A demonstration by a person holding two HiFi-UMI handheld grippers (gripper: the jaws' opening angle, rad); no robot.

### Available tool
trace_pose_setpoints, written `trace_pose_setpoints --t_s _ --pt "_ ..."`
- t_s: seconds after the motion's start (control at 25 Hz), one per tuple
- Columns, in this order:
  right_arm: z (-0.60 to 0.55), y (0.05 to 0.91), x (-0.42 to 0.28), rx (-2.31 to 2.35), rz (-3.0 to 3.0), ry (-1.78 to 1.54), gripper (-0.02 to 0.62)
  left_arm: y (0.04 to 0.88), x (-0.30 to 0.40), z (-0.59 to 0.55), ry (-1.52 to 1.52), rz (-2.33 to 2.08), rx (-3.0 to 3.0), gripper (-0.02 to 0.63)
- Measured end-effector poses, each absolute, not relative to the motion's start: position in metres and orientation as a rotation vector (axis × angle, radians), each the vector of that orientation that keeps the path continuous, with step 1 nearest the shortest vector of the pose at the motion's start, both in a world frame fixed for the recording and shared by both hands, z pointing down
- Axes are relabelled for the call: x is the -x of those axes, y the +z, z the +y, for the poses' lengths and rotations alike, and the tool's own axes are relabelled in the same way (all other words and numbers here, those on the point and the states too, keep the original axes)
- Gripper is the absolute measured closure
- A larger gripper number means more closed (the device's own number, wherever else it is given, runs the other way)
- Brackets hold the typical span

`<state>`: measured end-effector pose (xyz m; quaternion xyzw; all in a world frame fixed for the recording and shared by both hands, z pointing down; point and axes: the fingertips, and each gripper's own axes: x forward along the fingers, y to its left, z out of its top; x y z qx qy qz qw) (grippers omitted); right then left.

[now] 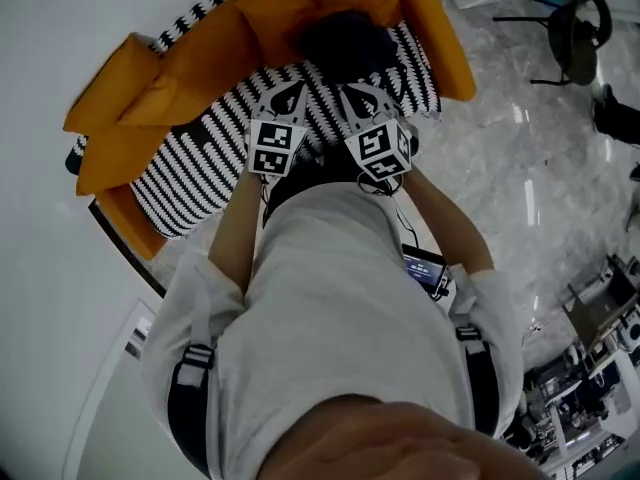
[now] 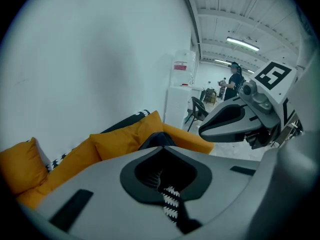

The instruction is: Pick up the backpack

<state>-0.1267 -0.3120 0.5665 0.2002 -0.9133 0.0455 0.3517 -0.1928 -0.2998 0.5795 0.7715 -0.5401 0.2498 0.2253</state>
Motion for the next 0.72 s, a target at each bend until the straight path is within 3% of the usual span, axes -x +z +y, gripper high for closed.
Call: trace_pose_setpoints --t_s 0.72 --pt "-0.401 0.657 0.123 -0.342 -2.273 0.106 0.555 0.683 0.211 -0.374 0.796 -1.517 -1.923 0.594"
